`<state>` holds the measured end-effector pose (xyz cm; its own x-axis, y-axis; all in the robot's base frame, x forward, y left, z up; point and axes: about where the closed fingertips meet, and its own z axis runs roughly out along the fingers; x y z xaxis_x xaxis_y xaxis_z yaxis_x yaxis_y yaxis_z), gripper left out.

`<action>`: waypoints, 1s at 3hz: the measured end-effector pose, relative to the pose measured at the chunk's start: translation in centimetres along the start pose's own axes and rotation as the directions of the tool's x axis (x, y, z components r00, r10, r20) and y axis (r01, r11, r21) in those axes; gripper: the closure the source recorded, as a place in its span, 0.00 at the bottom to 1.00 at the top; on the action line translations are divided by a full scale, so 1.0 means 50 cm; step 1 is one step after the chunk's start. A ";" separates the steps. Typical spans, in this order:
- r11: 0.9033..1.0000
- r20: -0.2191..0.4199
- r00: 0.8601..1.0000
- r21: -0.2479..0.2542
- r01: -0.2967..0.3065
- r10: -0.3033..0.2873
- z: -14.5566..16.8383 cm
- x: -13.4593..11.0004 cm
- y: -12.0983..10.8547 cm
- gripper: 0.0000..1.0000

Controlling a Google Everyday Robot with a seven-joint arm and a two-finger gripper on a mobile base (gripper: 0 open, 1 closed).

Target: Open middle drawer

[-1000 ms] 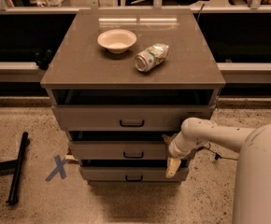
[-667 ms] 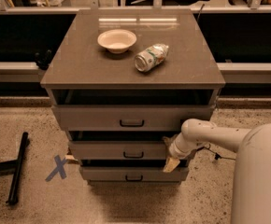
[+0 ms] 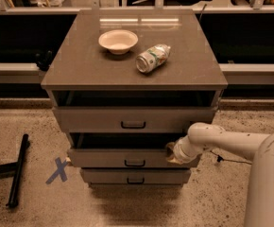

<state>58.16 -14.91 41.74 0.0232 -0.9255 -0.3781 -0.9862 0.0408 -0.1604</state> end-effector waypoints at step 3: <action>1.000 0.000 1.000 0.000 0.000 0.000 -0.014 -0.006 -0.002 0.62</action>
Offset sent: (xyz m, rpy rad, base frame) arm 0.0000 0.0000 0.0046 0.0000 0.0000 0.0000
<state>58.16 -14.91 42.52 0.0232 -0.9255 -0.3782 -0.9862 0.0408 -0.1604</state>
